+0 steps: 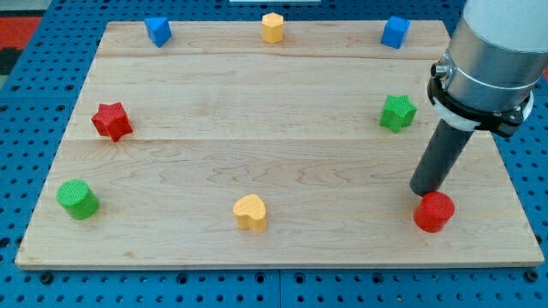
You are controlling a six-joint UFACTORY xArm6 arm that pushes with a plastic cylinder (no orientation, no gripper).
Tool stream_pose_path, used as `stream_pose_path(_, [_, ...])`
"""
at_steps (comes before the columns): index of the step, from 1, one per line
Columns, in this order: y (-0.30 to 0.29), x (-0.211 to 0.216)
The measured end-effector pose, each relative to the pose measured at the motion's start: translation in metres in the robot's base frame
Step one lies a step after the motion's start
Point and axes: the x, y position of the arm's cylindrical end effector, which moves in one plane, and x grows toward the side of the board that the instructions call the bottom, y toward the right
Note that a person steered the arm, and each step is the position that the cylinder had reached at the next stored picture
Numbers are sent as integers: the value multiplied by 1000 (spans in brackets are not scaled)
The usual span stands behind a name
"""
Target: Place the green star diagonally towards red circle
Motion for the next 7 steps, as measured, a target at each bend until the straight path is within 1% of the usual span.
stream_pose_path(1, [-1,0])
stream_pose_path(2, [9,-24])
stream_pose_path(4, [47,-125])
stream_pose_path(5, [18,-151])
stream_pose_path(6, [-79,-141])
stream_pose_path(7, [-78,-118])
